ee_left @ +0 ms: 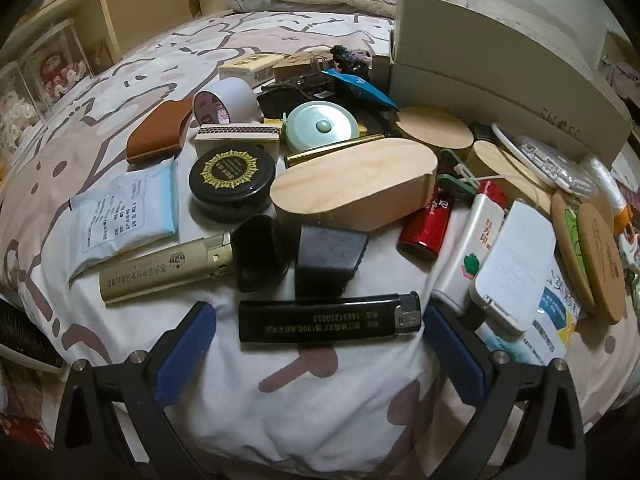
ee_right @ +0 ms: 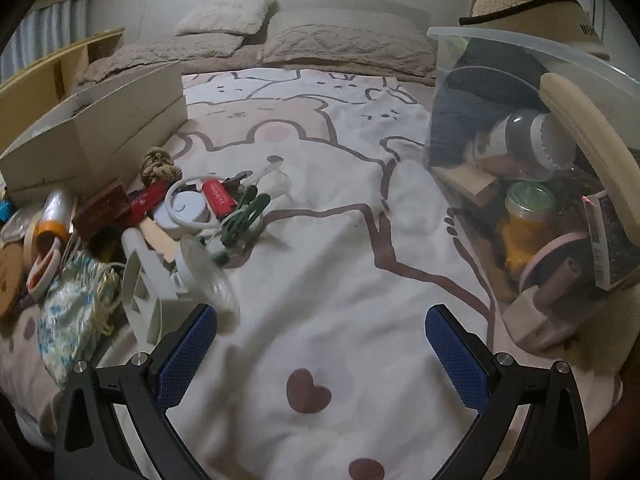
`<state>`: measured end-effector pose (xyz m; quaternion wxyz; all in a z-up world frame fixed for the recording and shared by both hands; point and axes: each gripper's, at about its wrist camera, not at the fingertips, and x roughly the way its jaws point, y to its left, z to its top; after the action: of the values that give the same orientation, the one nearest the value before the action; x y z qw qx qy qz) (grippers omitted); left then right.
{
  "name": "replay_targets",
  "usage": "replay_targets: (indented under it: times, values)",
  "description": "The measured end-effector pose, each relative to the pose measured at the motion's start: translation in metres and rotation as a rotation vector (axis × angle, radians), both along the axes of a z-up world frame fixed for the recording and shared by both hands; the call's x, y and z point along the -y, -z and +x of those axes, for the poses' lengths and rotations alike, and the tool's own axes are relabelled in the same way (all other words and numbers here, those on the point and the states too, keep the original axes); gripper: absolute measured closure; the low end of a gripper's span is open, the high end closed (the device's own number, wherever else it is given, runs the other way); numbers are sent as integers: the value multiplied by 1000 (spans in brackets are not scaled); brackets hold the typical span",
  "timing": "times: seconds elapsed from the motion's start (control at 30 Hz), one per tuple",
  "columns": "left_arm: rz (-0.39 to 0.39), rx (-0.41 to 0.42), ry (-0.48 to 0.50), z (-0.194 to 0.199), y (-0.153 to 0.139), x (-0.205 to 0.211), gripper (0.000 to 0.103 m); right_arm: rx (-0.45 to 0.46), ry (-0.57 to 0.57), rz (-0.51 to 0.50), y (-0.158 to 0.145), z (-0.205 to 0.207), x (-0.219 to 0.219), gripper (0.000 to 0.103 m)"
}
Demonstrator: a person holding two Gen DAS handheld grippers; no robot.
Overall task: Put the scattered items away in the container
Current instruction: 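Move both tools down toward the items beside the box, then close left gripper on the black lighter while right gripper closes on the white suction-cup holder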
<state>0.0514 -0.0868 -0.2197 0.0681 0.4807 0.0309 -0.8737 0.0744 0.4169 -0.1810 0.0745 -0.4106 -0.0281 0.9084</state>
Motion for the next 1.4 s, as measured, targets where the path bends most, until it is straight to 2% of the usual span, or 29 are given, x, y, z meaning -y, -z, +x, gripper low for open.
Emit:
replay_targets:
  times: [0.2,0.47,0.83,1.0,1.13,1.23,1.3,1.37,1.4]
  values:
    - [-5,0,24,2,-2,-3,4,25,-39,50,11,-8,19,0]
    - [-9,-17,55,4,-5,-9,20,23,-112,48,18,-7,40,0]
    - [6,-24,72,5,-8,-12,22,20,-266,54,24,-12,88,0]
    - [11,-62,111,7,-17,-19,22,23,-252,75,24,-16,86,0]
    - [-14,-97,127,9,-24,-24,22,25,-193,48,20,-21,72,0]
    - [7,-114,128,9,-28,-23,22,18,-178,38,18,-24,67,0]
    - [25,-127,139,9,-32,-25,22,21,-188,47,20,-27,67,14]
    - [23,-145,153,10,-35,-28,22,31,-199,65,23,-29,69,46]
    - [20,-155,161,11,-37,-30,22,33,-204,71,24,-30,70,50]
